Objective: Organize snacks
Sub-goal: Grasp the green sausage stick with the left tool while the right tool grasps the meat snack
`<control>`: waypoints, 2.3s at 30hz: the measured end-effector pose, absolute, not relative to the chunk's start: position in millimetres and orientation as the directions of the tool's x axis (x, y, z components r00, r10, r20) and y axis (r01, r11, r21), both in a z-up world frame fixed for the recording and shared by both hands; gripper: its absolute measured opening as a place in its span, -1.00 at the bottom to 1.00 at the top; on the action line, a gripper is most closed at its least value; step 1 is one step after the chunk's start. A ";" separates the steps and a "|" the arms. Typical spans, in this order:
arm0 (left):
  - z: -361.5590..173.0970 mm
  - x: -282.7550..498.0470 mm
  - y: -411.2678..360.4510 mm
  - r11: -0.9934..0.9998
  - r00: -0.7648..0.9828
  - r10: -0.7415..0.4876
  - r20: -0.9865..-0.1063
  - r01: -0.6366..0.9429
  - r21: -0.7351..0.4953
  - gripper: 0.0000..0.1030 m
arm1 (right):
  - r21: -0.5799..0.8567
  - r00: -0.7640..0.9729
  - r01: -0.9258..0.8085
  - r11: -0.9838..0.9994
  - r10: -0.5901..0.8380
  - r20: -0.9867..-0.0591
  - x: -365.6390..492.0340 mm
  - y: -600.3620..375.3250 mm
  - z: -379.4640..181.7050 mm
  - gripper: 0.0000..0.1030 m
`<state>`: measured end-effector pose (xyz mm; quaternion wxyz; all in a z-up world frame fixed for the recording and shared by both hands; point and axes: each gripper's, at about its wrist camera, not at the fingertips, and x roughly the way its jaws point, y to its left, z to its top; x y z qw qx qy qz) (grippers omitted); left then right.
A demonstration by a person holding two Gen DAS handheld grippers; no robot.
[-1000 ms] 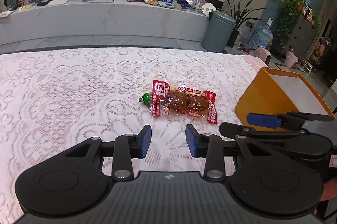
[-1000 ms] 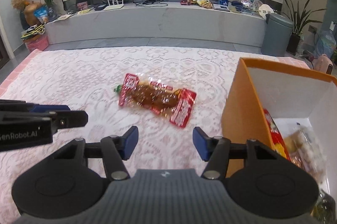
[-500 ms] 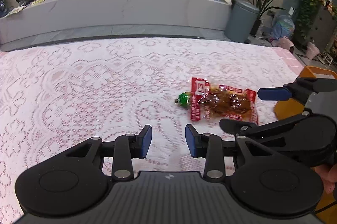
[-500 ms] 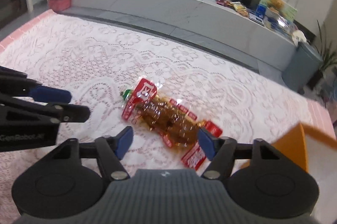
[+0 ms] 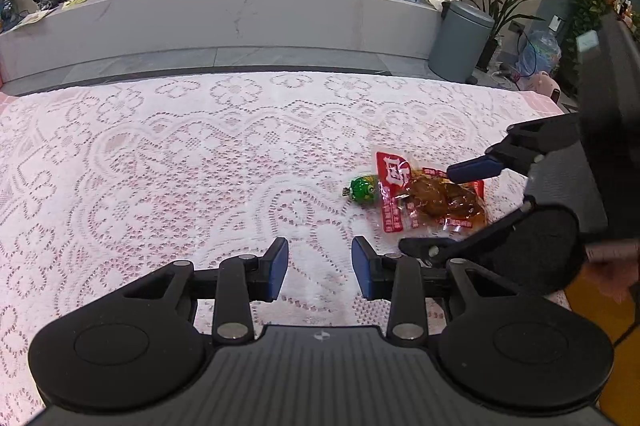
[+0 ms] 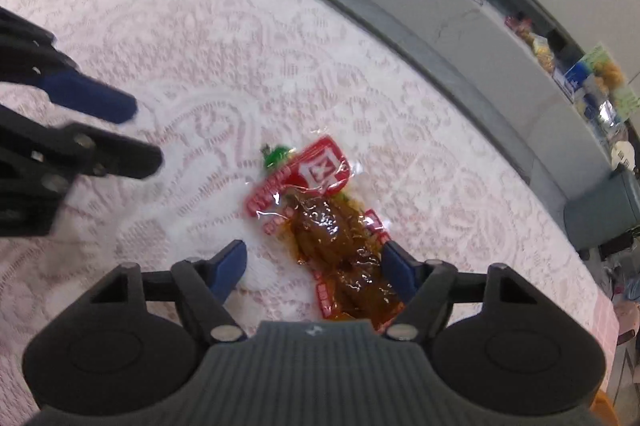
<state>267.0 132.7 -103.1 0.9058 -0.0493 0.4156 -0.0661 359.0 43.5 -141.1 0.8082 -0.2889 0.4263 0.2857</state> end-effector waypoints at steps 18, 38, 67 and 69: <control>-95.9 280.7 115.5 0.963 0.659 -0.245 -0.712 0.252 -0.098 -0.20 | -0.016 0.404 -0.594 0.805 0.281 -0.871 378.4 10.4 -110.7 -0.23; -132.2 357.5 51.2 0.745 0.513 -0.284 -0.810 0.650 0.151 -0.07 | 0.194 0.304 -0.435 0.879 0.346 -0.888 401.8 -29.3 -94.7 -1.00; -117.8 328.7 76.5 0.937 0.457 -0.293 -0.840 0.312 -0.157 -0.49 | 0.194 0.359 -0.336 0.922 0.316 -0.878 398.4 -24.0 -90.6 -1.00; -112.1 316.5 84.4 0.942 0.477 -0.304 -0.825 0.281 -0.184 -0.51 | 0.208 0.370 -0.350 0.913 0.338 -0.865 389.7 -21.3 -82.4 -1.00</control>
